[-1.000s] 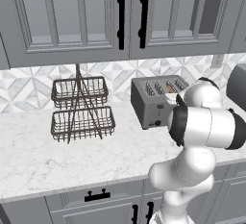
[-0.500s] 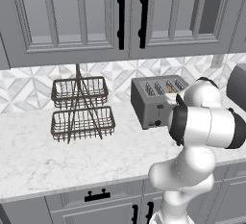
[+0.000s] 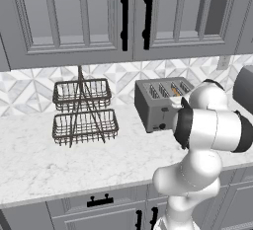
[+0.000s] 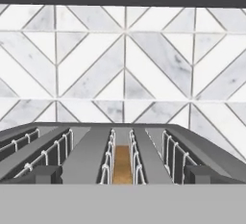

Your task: Start the toaster. Once the lever pops up, take the bread to the plate on the dining counter.

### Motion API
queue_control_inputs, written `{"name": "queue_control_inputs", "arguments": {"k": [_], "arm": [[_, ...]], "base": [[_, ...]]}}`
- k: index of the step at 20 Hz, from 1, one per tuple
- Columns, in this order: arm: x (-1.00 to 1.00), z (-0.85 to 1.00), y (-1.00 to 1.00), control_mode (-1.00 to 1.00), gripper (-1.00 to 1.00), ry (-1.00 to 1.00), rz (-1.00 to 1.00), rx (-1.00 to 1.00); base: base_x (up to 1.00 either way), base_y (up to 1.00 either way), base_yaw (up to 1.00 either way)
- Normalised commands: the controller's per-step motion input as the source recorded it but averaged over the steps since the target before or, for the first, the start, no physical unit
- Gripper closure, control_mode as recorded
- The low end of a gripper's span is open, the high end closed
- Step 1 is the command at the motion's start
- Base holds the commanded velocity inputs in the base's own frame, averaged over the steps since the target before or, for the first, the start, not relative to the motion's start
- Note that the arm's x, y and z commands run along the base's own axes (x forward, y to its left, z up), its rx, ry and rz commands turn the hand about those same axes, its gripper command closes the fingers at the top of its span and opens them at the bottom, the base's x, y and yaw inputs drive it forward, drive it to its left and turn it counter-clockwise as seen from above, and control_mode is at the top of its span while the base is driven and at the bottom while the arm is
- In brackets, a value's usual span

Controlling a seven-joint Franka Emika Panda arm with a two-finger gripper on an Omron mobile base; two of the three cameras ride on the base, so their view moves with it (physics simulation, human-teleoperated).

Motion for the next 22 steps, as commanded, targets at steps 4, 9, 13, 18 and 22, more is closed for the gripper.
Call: {"name": "queue_control_inputs", "arguments": {"k": [4,9,13,18,22], "arm": [[0.01,-0.06,0.0,-1.0,-1.0,0.0,0.0,0.0],[0.05,-0.05,0.0,-1.0,-1.0,0.0,0.0,0.0],[0.13,-0.01,0.0,-1.0,-1.0,0.0,0.0,0.0],[0.11,-0.02,0.0,-1.0,-1.0,0.0,0.0,0.0],[0.0,-0.14,0.0,-1.0,-1.0,0.0,0.0,0.0]], "base": [[0.0,0.0,0.0],[0.0,0.0,0.0],[0.0,0.0,0.0],[0.0,0.0,0.0],[0.0,0.0,0.0]]}}
